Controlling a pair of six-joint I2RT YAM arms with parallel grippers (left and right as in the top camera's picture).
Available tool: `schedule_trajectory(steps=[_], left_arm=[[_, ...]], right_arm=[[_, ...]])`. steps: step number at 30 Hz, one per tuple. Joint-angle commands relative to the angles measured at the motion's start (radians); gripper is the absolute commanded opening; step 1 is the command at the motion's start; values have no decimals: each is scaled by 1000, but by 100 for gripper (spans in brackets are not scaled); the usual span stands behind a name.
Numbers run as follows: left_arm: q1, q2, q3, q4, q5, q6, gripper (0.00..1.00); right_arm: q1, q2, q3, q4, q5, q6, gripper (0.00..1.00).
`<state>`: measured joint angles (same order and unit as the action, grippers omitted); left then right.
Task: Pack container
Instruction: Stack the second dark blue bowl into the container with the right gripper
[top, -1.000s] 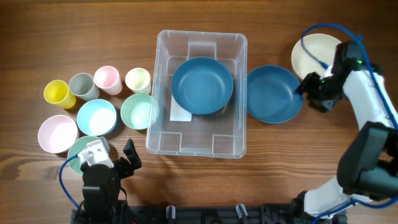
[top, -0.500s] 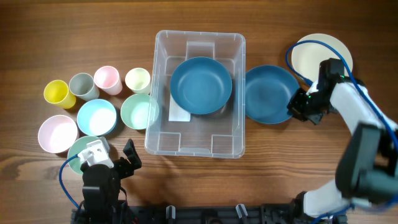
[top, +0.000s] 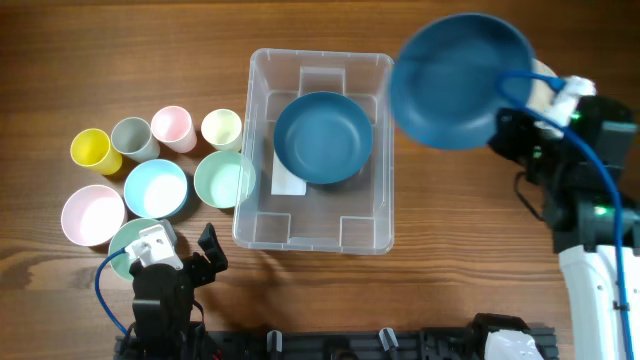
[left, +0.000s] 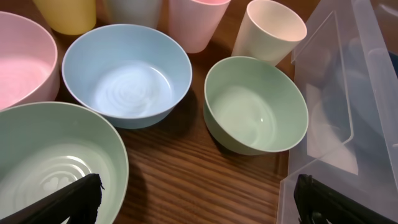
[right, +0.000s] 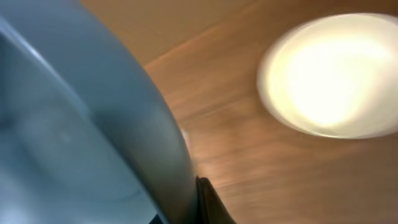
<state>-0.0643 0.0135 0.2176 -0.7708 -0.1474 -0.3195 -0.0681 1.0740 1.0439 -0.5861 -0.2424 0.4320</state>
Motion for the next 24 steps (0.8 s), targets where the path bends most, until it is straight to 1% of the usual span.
schedule_trajectory(steps=[1,4,7,11,13,15,16,17,19,22,23,24], left_arm=[[6,-9,-5,3,9,-2,100],[6,-9,-5,3,9,-2,100],[6,-9,-5,3,9,-2,100],[6,-9,-5,3,9,-2,100],[6,-9,-5,3,9,-2,100],[6,-9,-5,3,9,-2,100],[6,-9,-5,3,9,-2,100],[6,-9,-5,3,9,-2,100],[6,-9,-5,3,9,-2,100],[6,-9,-5,3,9,-2,100],[6,-9,-5,3,9,-2,100],[6,-9,-5,3,9,-2,100]], right_arm=[[171,87,13,32,-65,-44,4],[310,232,47,31,45,-65,4],[388,382,126,33,94,-75,4],[410,547,244,34,74,-114,4],[414,597,280,24,32,-146,4],[426,629,298,21,32,-177,4],[431,636,298,21,32,-192,6],[436,637,298,11,32,-198,17],[438,633,299,-6,27,-211,34],[435,604,310,-39,5,-238,46],[431,587,316,-53,10,-242,52],[420,563,323,-66,14,-241,54]])
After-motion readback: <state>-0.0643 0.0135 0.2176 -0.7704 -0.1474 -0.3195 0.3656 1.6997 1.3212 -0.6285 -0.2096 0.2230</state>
